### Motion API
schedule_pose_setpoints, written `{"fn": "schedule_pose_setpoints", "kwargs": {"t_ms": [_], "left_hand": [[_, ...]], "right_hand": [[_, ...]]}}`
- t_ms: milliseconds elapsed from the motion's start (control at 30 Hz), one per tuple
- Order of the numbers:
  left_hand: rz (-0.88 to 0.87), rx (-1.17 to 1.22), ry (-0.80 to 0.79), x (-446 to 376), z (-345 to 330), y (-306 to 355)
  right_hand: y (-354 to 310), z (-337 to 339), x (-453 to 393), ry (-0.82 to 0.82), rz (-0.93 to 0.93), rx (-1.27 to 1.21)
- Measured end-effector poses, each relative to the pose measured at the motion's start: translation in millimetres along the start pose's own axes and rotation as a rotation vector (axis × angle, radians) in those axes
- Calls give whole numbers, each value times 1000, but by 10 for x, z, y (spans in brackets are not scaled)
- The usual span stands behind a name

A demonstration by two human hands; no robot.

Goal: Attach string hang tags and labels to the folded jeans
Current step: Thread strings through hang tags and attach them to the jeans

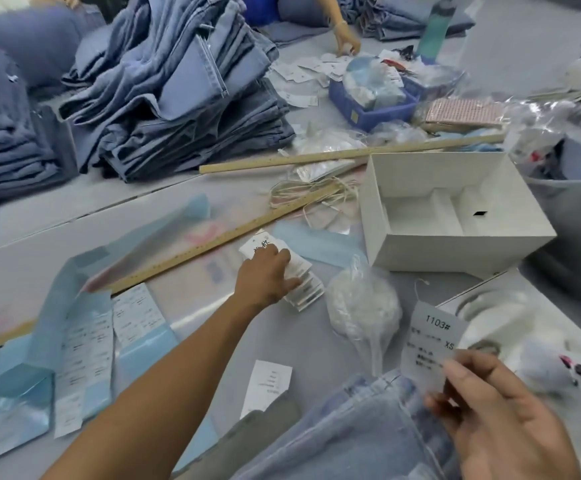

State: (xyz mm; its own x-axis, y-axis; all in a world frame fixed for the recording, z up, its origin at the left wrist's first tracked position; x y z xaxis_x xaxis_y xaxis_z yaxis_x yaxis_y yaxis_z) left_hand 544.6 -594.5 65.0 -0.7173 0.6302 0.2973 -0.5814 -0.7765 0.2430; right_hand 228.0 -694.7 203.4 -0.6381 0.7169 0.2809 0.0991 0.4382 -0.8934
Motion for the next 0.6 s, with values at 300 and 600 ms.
{"fn": "schedule_pose_setpoints", "kwargs": {"t_ms": [300, 600], "left_hand": [[-9, -4, 328, 230, 434, -63], [-186, -18, 702, 1569, 1780, 372]], "right_hand": [[4, -82, 28, -46, 9, -30], [-381, -57, 165, -104, 61, -67]]}}
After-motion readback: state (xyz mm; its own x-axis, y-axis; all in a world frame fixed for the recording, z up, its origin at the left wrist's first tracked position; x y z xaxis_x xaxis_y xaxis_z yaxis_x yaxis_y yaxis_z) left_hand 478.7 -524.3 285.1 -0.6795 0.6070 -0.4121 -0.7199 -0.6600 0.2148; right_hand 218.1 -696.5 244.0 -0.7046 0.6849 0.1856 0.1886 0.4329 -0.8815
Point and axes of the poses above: each hand's wrist, its own x-axis away from the middle knuckle, its own z-axis out of the back of the hand, y = z × x, the point moved 8 cm from there along -x, towards the middle knuckle, and after that the axes turned 10 degrees about -y, right-handed, at the moved point
